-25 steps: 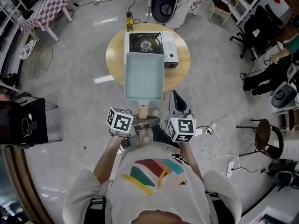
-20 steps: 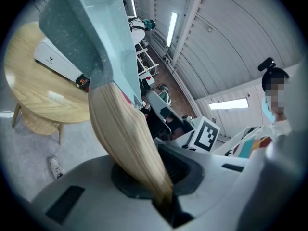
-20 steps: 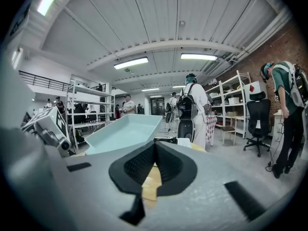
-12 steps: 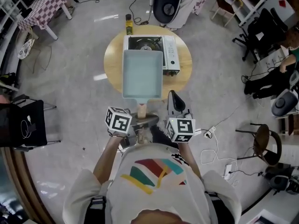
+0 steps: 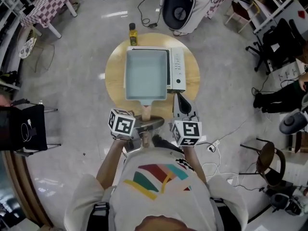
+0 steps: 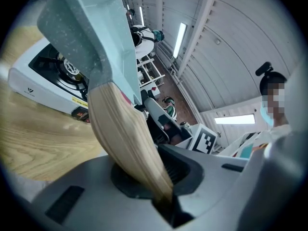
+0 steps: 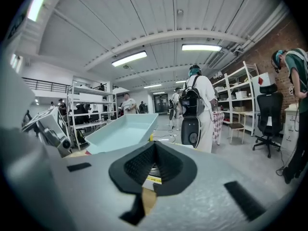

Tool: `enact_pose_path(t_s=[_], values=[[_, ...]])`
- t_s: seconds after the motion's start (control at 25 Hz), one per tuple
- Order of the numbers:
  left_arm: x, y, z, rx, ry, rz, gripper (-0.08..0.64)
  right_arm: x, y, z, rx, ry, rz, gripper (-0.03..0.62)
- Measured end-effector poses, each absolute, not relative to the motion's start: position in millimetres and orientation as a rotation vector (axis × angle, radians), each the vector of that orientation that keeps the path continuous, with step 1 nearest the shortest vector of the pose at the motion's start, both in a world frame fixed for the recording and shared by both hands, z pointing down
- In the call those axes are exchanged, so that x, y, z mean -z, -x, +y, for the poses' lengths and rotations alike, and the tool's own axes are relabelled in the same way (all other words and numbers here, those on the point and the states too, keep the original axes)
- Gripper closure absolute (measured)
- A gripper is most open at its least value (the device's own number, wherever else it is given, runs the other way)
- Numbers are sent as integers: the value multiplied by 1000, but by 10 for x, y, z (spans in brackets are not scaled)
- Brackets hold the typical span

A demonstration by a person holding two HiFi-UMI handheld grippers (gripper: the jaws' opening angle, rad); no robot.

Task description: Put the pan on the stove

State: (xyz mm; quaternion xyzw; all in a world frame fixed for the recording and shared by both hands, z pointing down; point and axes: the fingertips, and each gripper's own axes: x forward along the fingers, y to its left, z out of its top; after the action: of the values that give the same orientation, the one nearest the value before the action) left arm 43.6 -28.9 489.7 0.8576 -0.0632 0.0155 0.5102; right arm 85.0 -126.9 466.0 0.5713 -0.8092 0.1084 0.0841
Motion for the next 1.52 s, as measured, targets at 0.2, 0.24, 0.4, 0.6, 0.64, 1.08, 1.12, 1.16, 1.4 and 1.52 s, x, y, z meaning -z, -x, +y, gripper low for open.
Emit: enact_pose_path(t_s=[0.2,0.24,0.4,0.6,0.64,1.08,1.12,1.16,1.4,1.52], values=[[-4888,-485,-704,-13,-2057,-170,546,-4630,-849,-1766,-289,-1666,-2461,598],[-4897,-502,-766,-9,-2054,-175,546,-4635,-855,-1845,-286,-1654,-2468,598],[-4920,-599,-941,8,-2038,-186,546,-4599,-917,-2078,-265,-1625,-2491,598],[-4943,-514,-1021,4,-2004,-187,546,-4590,-828,-2180,-281,-1607,-2507,598],[-4941,-491,-1018,6,-2000,-186,545,-4589,-799,-2181,-287,-1604,-2511,598],[-4916,-420,-1057,-30,-2003,-144,546,-4572,-812,-2368,-323,-1691,-2487,598],[-4909,-407,-1046,-24,-2000,-137,546,-4582,-789,-2358,-323,-1689,-2486,598],[-4903,-398,-1039,-18,-1996,-130,546,-4594,-769,-2350,-320,-1686,-2483,598],[-4936,-350,-1113,-21,-1979,-116,545,-4610,-707,-2384,-303,-1696,-2463,597],[-4926,-348,-1147,0,-1964,-92,543,-4624,-728,-2403,-301,-1704,-2448,598]])
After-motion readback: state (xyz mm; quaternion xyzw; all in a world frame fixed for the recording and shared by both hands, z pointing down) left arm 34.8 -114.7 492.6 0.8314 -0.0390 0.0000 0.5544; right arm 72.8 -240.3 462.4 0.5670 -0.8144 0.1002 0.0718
